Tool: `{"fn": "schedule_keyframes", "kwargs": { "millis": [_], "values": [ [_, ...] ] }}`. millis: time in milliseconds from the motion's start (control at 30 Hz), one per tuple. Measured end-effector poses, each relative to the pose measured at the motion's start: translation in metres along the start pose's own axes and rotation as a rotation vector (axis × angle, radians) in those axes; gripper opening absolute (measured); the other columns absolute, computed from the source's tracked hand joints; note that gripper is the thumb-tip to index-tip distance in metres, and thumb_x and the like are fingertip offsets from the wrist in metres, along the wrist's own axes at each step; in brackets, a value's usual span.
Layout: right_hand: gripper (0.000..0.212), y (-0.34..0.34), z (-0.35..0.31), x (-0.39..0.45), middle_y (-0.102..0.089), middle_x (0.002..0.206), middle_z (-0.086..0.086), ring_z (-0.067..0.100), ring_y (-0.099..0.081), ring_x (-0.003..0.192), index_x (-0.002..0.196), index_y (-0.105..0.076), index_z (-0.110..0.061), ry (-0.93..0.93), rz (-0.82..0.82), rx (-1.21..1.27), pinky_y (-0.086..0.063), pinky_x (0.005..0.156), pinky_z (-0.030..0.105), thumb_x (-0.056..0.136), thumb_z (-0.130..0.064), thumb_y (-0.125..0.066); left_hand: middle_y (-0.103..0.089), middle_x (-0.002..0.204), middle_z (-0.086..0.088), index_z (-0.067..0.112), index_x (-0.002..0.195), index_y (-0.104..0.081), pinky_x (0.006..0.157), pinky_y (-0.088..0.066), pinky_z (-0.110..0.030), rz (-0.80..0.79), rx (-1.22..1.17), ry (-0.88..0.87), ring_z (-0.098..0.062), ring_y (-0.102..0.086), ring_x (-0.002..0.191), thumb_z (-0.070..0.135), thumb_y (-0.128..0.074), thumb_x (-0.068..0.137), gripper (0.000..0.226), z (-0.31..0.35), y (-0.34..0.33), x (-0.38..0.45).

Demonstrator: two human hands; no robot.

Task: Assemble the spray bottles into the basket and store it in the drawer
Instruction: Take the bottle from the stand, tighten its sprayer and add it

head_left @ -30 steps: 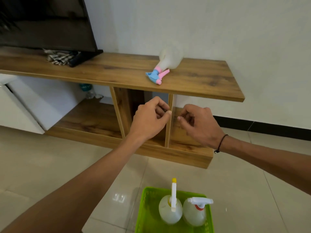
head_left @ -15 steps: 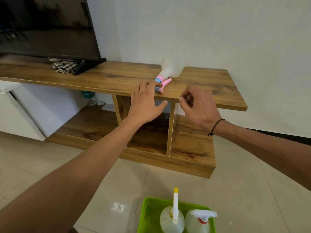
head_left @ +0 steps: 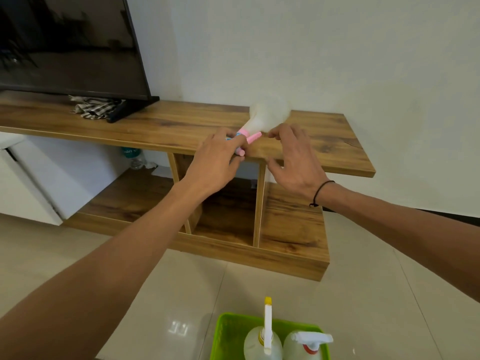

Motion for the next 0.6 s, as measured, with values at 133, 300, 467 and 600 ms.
{"fn": "schedule_keyframes", "kwargs": {
  "millis": [133, 300, 467, 600],
  "values": [
    [0.069, 0.008, -0.009, -0.003, -0.047, 0.143, 0.012, 0.031, -0.044, 0.131, 0.146, -0.045, -0.015, 0.081, 0.041, -0.073, -0.046, 0.109, 0.045, 0.084, -0.027, -0.073, -0.063, 0.122, -0.010, 0.010, 0.112, -0.066, 0.083, -0.041, -0.012, 0.147, -0.096, -0.199, -0.017, -0.060, 0.102, 0.006, -0.063, 0.103, 0.011, 0.011, 0.031, -0.028],
    [0.080, 0.022, -0.029, -0.003, -0.043, 0.155, 0.009, 0.032, -0.036, 0.145, 0.150, -0.043, -0.026, 0.206, 0.141, -0.390, -0.029, 0.113, 0.056, 0.080, -0.044, -0.077, -0.069, 0.114, -0.008, 0.004, 0.116, -0.065, 0.076, -0.051, -0.024, 0.240, -0.193, -0.273, -0.016, -0.064, 0.100, 0.006, -0.064, 0.102, 0.014, 0.015, 0.060, -0.044],
    [0.076, 0.031, -0.025, -0.019, -0.056, 0.143, 0.011, 0.038, -0.051, 0.130, 0.141, -0.050, -0.021, 0.196, 0.124, -0.376, -0.049, 0.096, 0.061, 0.080, -0.058, -0.076, -0.051, 0.113, 0.019, 0.011, 0.118, -0.052, 0.081, -0.053, -0.015, 0.343, -0.534, -0.186, 0.004, -0.056, 0.105, 0.007, -0.050, 0.107, 0.012, 0.003, 0.075, -0.058],
    [0.090, 0.008, -0.020, -0.073, -0.048, 0.147, 0.005, 0.030, -0.049, 0.129, 0.146, -0.044, -0.023, 0.216, -0.007, -0.173, -0.062, 0.071, 0.047, 0.076, -0.075, -0.068, -0.059, 0.111, 0.004, 0.022, 0.121, -0.043, 0.079, -0.057, -0.029, 0.347, -0.760, 0.029, -0.012, -0.063, 0.100, 0.012, -0.043, 0.113, 0.012, -0.015, 0.049, -0.087]
  ]
}}
Point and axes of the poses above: each hand's wrist, its own x-axis towards the middle knuckle, its own y-axis out of the back of the hand, z = x × y, the point moved 7 cm from there along x, towards the middle knuckle
